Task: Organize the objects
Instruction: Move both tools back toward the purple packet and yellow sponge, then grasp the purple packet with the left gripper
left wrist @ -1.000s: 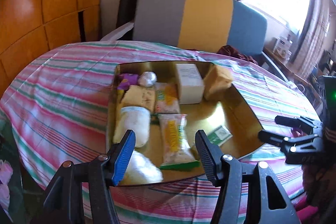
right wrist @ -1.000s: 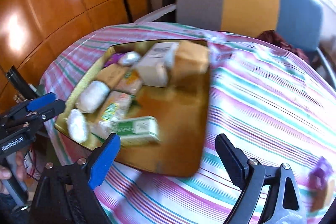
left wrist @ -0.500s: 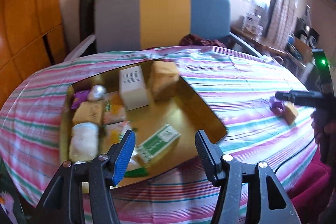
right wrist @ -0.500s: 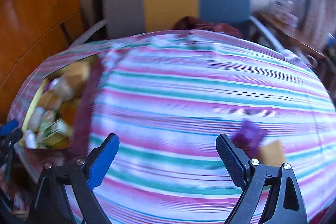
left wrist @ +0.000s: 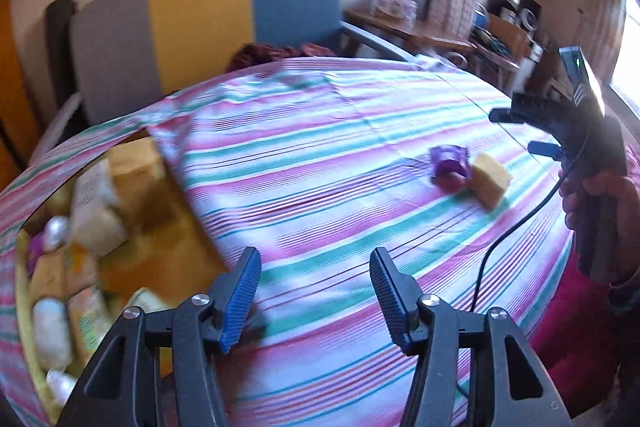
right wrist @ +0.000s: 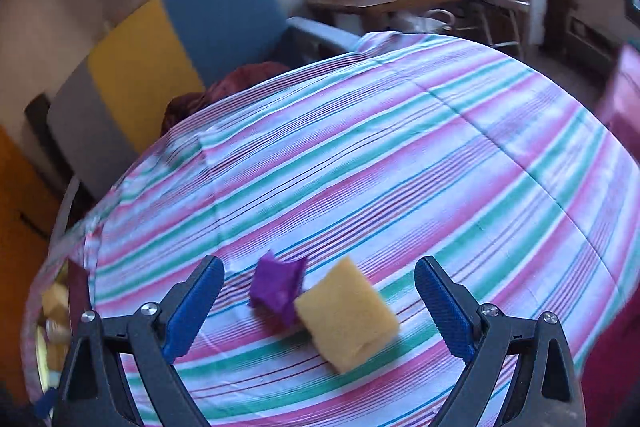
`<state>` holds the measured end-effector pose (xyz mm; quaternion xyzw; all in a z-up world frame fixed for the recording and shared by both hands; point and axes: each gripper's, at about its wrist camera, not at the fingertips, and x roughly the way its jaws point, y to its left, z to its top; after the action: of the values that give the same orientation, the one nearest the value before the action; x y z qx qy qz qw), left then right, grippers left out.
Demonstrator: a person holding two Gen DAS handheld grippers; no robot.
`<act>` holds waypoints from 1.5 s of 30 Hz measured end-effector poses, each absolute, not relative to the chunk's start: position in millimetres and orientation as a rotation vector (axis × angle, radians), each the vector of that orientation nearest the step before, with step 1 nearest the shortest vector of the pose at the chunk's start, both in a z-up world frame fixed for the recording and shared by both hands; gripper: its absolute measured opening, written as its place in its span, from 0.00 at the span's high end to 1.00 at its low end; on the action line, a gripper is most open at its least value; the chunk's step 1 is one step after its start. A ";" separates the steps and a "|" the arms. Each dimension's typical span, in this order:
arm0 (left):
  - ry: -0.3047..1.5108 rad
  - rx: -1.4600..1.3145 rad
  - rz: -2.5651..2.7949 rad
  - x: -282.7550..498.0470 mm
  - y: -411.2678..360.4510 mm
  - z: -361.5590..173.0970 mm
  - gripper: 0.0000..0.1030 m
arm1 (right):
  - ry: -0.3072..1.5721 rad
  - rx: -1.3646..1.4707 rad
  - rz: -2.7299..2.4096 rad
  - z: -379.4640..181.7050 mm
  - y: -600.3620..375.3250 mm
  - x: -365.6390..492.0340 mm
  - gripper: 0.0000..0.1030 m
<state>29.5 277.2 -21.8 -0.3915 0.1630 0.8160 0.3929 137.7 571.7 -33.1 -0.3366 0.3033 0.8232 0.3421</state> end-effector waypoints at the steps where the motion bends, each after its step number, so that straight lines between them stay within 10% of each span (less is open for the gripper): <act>1: 0.421 -0.992 2.048 30.2 287.2 -23.2 0.46 | 0.810 -0.859 2.123 -32.9 575.0 141.4 0.06; 13: 0.290 -1.145 1.738 11.0 399.9 -49.2 0.46 | 1.030 -0.775 2.043 -39.4 596.7 165.5 0.06; 29: -0.309 -1.665 1.425 -24.5 483.1 -109.4 0.38 | 1.138 -0.735 2.047 -44.1 602.0 173.1 0.05; 42: 0.017 -1.675 1.523 -22.3 541.2 -117.3 0.37 | 1.202 -0.663 2.010 -44.9 612.6 186.8 0.05; 45: 0.081 -1.642 1.547 -23.0 544.6 -115.0 0.52 | 1.208 -0.652 1.998 -45.1 614.7 189.4 0.05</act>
<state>-23.0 544.6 -115.0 -0.6576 0.0322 0.6193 0.4277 189.4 614.7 -45.1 -0.2518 0.4666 0.7717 0.3512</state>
